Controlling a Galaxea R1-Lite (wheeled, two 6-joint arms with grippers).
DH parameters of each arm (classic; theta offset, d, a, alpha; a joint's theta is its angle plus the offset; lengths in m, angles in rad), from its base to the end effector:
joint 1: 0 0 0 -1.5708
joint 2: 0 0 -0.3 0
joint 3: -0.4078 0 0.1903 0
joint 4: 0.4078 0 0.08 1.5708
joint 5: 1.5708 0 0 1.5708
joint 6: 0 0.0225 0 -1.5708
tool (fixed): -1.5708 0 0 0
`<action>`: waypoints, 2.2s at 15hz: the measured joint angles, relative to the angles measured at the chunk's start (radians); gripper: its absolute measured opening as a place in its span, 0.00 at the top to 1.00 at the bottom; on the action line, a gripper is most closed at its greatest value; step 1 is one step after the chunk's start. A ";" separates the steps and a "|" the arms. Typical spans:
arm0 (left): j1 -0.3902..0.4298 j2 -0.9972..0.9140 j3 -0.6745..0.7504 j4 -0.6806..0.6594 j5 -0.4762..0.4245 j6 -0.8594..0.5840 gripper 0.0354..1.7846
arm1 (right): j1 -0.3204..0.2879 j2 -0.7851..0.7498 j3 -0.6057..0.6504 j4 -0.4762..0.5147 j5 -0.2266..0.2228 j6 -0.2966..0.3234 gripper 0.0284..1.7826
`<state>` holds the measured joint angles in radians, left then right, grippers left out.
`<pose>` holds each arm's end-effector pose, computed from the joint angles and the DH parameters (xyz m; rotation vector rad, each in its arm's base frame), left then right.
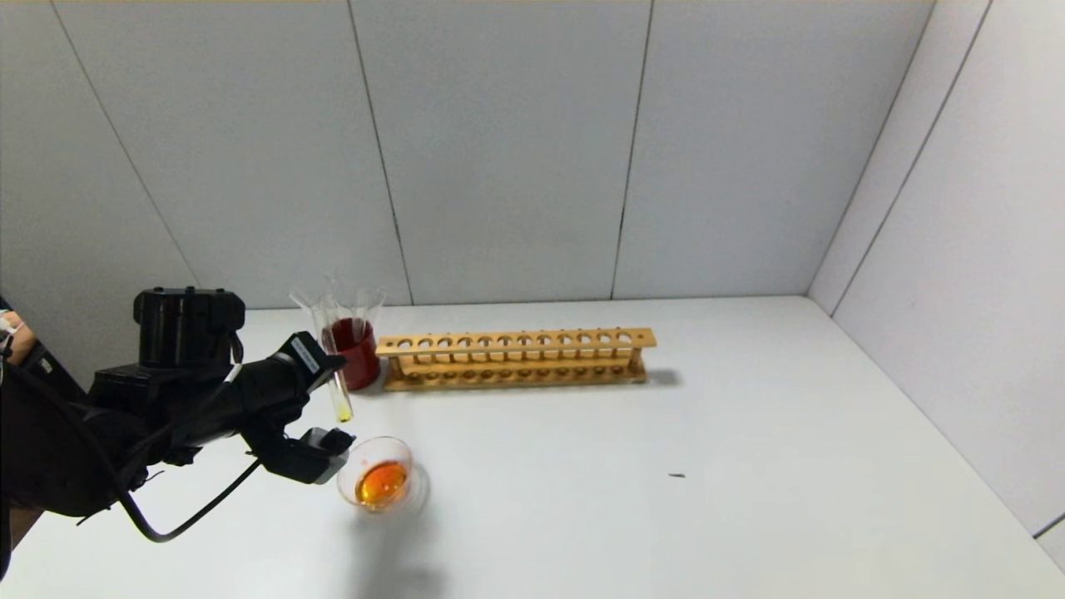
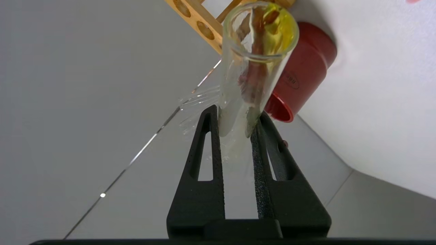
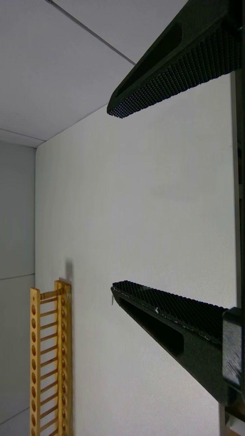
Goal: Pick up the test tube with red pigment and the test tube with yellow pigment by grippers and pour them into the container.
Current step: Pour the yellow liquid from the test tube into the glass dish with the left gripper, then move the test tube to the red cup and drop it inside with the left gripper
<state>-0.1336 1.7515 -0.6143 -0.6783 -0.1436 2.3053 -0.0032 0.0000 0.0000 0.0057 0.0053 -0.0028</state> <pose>0.2845 -0.0415 0.1230 2.2361 -0.0776 -0.6663 -0.0228 0.0002 0.0749 -0.0028 0.0057 0.0021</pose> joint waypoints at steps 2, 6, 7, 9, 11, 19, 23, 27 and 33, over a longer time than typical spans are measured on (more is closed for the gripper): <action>0.000 -0.005 -0.001 -0.002 0.003 0.034 0.85 | 0.000 0.000 0.000 0.000 0.000 0.000 0.02; -0.001 -0.011 0.000 -0.003 0.008 0.062 0.85 | 0.000 0.000 0.000 0.000 0.000 0.000 0.02; -0.004 -0.011 0.001 -0.003 0.008 0.063 0.85 | 0.000 0.000 0.000 0.000 0.000 0.000 0.02; -0.010 -0.011 0.004 -0.003 0.008 0.064 0.85 | 0.000 0.000 0.000 0.000 0.000 0.000 0.02; -0.014 -0.013 0.005 -0.003 0.008 0.068 0.85 | 0.001 0.000 0.000 0.000 0.000 0.000 0.02; -0.015 -0.048 0.010 -0.009 0.042 0.135 0.85 | 0.000 0.000 0.000 0.000 0.000 0.000 0.02; -0.015 -0.065 0.013 -0.009 0.046 0.163 0.85 | 0.000 0.000 0.000 0.000 0.000 0.000 0.02; -0.016 -0.074 0.012 -0.011 0.043 0.079 0.85 | 0.000 0.000 0.000 0.000 0.000 0.000 0.02; -0.063 -0.137 0.001 -0.010 0.134 -0.406 0.85 | 0.000 0.000 0.000 0.000 0.000 0.000 0.02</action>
<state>-0.1962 1.6149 -0.6128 -0.6879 -0.0096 1.8994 -0.0028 0.0000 0.0000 0.0062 0.0057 -0.0023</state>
